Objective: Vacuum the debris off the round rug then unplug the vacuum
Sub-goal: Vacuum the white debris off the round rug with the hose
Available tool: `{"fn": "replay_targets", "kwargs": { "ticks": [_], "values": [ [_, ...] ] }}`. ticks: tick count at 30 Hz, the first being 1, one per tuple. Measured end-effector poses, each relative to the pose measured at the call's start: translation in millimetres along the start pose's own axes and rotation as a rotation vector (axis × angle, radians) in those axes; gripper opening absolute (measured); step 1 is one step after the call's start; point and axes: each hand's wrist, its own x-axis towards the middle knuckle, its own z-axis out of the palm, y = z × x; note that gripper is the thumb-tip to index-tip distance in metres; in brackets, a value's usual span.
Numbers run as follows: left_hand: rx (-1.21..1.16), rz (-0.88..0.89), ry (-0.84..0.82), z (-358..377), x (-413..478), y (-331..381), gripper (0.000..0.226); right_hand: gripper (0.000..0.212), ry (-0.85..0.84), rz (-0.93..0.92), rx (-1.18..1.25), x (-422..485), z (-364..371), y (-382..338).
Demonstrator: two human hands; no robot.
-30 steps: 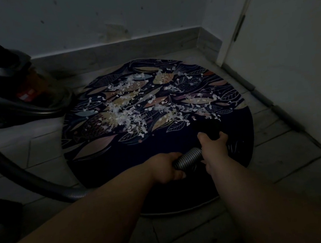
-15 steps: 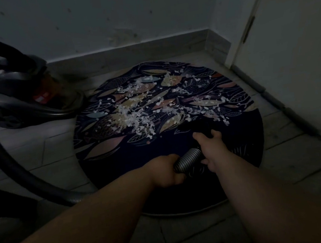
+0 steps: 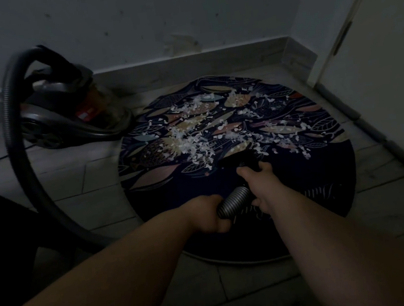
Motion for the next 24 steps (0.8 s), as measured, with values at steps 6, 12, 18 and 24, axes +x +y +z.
{"fn": "replay_targets", "kwargs": {
  "ticks": [6, 12, 18, 24],
  "values": [
    [-0.03, -0.015, 0.0, 1.8, -15.4, -17.4, 0.044, 0.077, -0.048, 0.002, -0.006, -7.9, 23.8, 4.6],
    [-0.044, -0.034, 0.01, -3.4, -22.9, -34.7, 0.052, 0.08, -0.072, 0.023, 0.024, -16.8, 44.6, 0.6],
    [-0.017, 0.036, 0.096, -7.2, -31.3, -43.8, 0.047, 0.095, -0.092, 0.076, 0.107, -33.1, 46.1, 0.8],
    [-0.054, 0.037, 0.087, -9.2, -28.1, -44.6, 0.052, 0.084, 0.04, 0.034, 0.13, -34.6, 54.5, 2.0]
  ]
}}
